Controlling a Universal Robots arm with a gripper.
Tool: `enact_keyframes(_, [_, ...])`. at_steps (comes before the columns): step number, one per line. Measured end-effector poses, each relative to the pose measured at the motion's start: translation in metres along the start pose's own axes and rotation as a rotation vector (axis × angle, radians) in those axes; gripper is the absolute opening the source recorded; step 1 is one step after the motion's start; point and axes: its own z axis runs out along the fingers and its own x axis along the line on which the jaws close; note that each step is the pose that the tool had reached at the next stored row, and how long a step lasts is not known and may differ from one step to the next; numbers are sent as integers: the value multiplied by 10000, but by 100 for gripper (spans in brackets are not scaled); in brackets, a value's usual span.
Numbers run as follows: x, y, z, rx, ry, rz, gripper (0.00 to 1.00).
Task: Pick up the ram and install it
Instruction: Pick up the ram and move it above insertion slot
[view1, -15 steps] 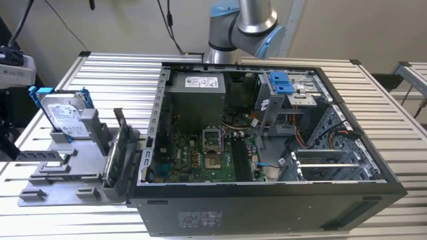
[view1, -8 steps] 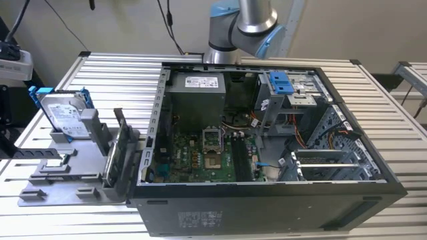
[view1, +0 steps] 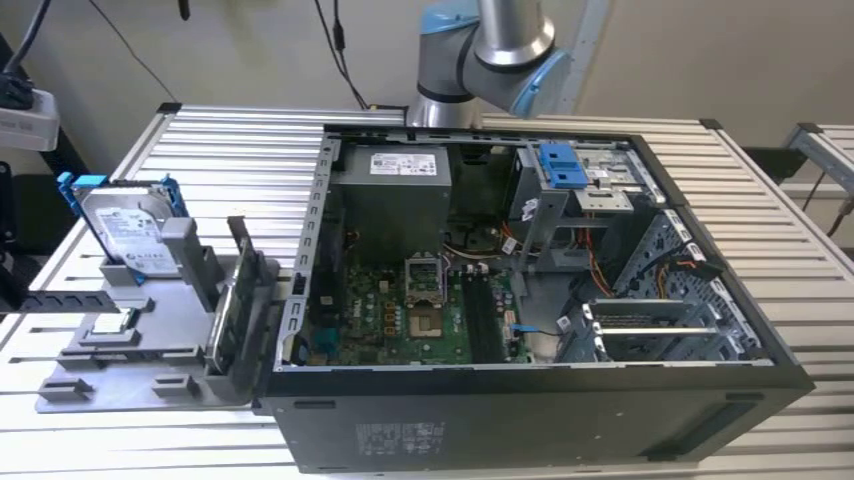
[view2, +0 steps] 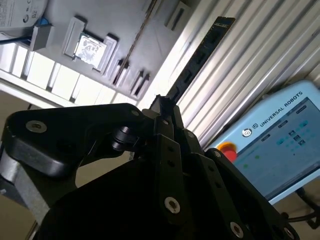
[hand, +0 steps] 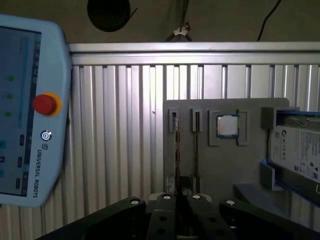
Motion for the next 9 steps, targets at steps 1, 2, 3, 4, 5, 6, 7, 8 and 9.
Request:
enact_keyframes(1, [0, 0, -6, 0, 0, 0, 14])
enact_keyframes(2, [0, 0, -13, -1, 1, 0, 14])
enact_keyframes(3, [0, -1, -23, -1, 1, -1, 14])
enact_keyframes(4, [1, -2, -36, -1, 1, -3, 14])
enact_keyframes(5, [1, -2, -51, -1, 1, -3, 14])
enact_keyframes(6, [1, -2, -65, -1, 1, -2, 14])
enact_keyframes(7, [1, -2, -80, -1, 1, -2, 14])
enact_keyframes(8, [1, -2, -94, -1, 1, -1, 14])
enact_keyframes(9, [1, -2, -103, 0, 0, -1, 14])
